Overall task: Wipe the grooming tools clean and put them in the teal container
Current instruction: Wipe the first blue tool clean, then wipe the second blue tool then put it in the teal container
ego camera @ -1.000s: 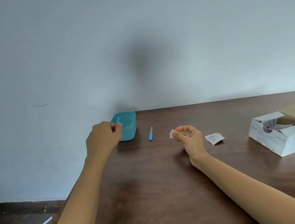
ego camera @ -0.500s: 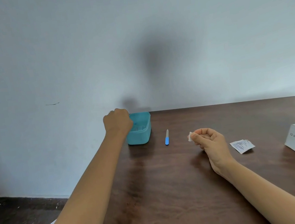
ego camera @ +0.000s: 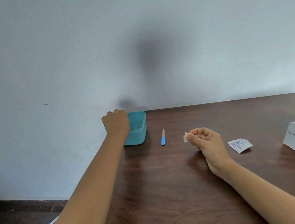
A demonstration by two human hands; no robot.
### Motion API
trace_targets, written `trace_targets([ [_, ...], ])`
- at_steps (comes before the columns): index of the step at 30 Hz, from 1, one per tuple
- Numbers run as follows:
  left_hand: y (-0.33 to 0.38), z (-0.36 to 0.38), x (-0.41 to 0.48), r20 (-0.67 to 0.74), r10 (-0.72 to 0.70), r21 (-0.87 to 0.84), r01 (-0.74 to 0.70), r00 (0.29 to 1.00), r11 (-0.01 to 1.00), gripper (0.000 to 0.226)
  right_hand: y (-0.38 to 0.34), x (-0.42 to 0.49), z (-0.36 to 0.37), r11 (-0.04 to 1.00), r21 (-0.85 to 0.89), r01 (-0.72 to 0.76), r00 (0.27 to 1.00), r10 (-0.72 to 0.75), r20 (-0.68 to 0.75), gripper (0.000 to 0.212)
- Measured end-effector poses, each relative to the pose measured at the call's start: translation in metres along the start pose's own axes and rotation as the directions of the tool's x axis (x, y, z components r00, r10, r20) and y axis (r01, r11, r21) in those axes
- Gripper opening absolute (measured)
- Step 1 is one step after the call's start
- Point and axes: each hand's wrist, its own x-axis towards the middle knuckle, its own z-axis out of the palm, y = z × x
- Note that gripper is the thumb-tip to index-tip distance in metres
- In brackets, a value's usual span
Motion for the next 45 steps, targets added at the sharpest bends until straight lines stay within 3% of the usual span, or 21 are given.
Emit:
trace_targets([
  [11,0.004,-0.007,0.005,0.109,-0.024,-0.045,0.029,0.994,0.999,0.026,0.001,0.001,0.001,1.000,0.008,0.002,1.000,-0.002,0.005,0.009],
  [34,0.005,-0.006,0.005,0.183,-0.102,-0.132,0.128,0.978,0.983,0.027,0.003,0.003,-0.001,1.000,0.011,0.011,1.000,-0.011,0.008,0.010],
  [40,0.009,-0.015,0.002,0.082,-0.088,-0.197,0.103,0.993,0.975,0.025,0.006,0.005,-0.002,1.000,0.016,0.011,1.000,-0.011,0.007,0.011],
  [45,0.022,-0.023,-0.002,-0.127,-0.060,-0.446,-0.003,0.990,0.895,0.016,0.007,0.006,-0.002,0.999,0.042,0.010,1.000,-0.010,-0.012,0.012],
])
